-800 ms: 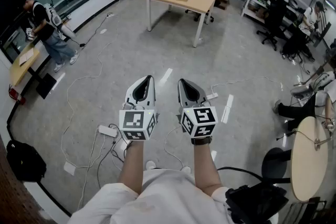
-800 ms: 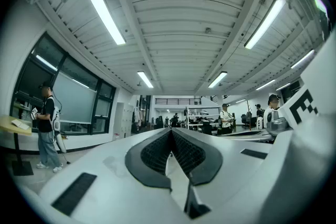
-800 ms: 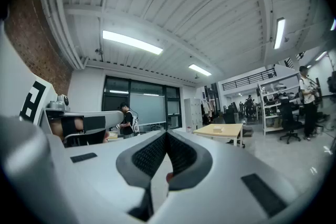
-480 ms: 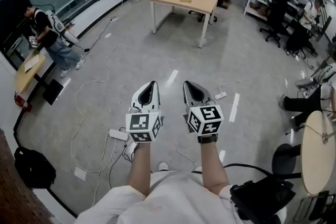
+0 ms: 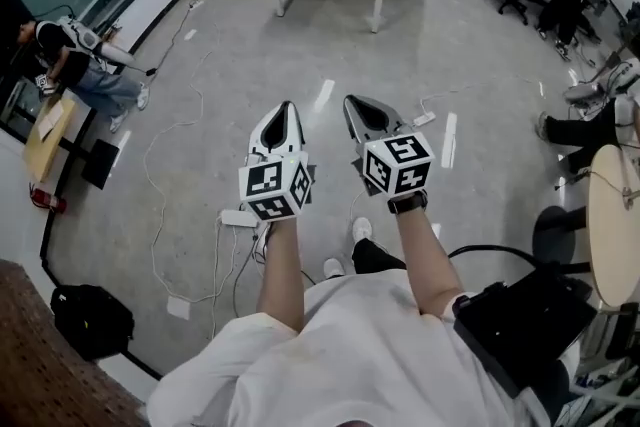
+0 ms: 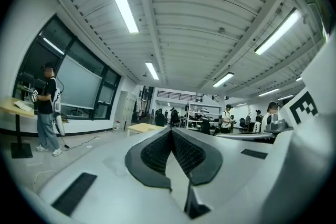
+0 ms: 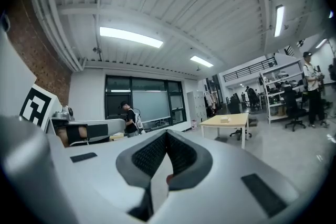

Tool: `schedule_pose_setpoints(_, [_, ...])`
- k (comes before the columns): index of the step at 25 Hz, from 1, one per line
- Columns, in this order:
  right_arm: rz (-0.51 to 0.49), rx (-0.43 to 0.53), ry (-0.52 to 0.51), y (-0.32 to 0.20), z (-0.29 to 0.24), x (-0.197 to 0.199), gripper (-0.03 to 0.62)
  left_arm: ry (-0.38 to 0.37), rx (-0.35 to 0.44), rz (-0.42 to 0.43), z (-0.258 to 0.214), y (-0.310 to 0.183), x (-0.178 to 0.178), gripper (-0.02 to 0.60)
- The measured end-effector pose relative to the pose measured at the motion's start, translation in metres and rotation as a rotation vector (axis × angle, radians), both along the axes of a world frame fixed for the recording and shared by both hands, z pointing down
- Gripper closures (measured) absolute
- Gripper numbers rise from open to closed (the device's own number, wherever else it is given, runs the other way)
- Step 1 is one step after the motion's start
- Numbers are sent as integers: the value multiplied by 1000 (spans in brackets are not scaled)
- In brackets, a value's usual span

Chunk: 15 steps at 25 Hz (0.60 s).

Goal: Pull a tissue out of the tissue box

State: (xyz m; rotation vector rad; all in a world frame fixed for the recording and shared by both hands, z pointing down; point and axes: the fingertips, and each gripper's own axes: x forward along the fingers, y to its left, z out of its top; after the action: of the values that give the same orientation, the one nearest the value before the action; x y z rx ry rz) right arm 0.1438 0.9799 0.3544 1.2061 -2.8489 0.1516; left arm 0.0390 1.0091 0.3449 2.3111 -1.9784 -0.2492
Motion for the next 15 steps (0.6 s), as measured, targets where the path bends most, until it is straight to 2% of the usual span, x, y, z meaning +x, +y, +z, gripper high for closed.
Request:
schedule_pose_setpoints(7, [-23, -37, -18, -36, 20, -8, 591, -6, -34, -30, 19, -33, -14, 591])
schedule_pose_setpoints(15, [-25, -30, -47, -131, 8, -7, 591, -28, -16, -52, 10, -121, -17, 591])
